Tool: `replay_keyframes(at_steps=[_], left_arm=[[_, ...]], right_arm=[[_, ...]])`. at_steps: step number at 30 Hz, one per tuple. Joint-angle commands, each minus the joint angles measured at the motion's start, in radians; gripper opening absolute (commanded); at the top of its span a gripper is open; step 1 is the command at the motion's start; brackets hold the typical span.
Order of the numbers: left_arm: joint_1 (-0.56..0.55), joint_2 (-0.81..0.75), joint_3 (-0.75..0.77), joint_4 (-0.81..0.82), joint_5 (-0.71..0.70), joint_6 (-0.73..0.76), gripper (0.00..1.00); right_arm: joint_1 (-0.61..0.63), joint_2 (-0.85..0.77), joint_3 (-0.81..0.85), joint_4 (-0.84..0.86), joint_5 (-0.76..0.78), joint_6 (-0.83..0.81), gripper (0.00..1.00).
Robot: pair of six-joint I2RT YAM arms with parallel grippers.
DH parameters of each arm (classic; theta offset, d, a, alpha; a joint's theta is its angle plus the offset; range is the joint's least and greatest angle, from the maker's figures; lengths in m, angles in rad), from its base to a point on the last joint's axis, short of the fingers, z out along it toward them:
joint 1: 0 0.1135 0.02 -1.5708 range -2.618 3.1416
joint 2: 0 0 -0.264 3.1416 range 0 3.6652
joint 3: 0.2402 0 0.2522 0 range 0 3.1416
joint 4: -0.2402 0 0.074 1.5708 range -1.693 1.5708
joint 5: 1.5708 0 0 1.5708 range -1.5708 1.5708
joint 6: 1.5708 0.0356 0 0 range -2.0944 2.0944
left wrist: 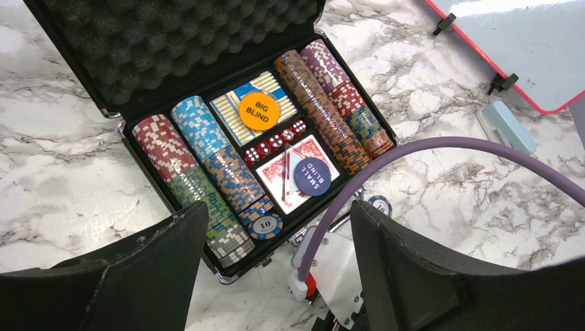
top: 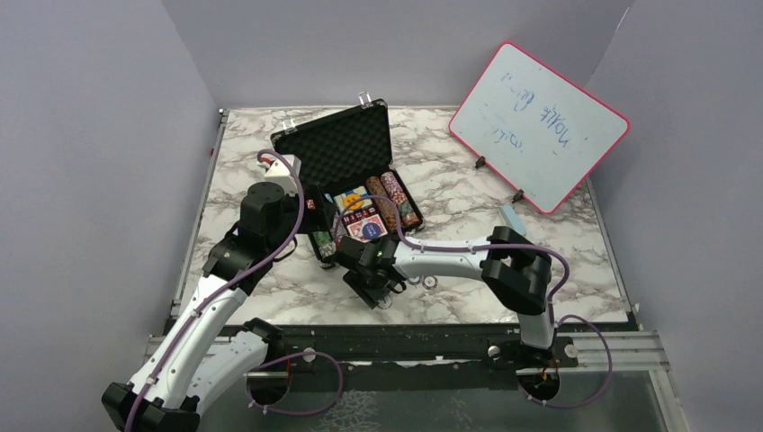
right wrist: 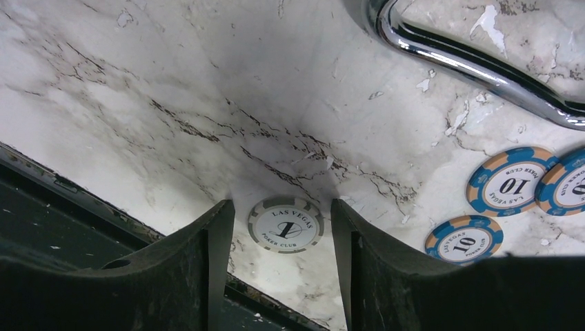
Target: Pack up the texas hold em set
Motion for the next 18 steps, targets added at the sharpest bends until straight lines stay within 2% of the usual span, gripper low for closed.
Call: replay_keyframes(at_steps=[1, 7, 10, 18], left_arm=[[0.001, -0.012, -0.007, -0.006, 0.016, -0.003, 0.78], [0.001, -0.003, -0.006, -0.007, 0.017, -0.003, 0.78], [0.001, -0.004, -0.008, -0.008, 0.017, -0.004, 0.78], [0.0, 0.0, -0.009, -0.008, 0.019, -0.006, 0.78]], right_arm=[[0.027, 0.047, -0.075, -0.114, -0.002, 0.005, 0.56], [0.03, 0.034, -0.075, -0.14, 0.009, 0.008, 0.51], [0.03, 0.02, -0.084, -0.12, 0.015, 0.003, 0.52], [0.03, 0.108, -0.063, -0.062, 0.003, 0.002, 0.53]])
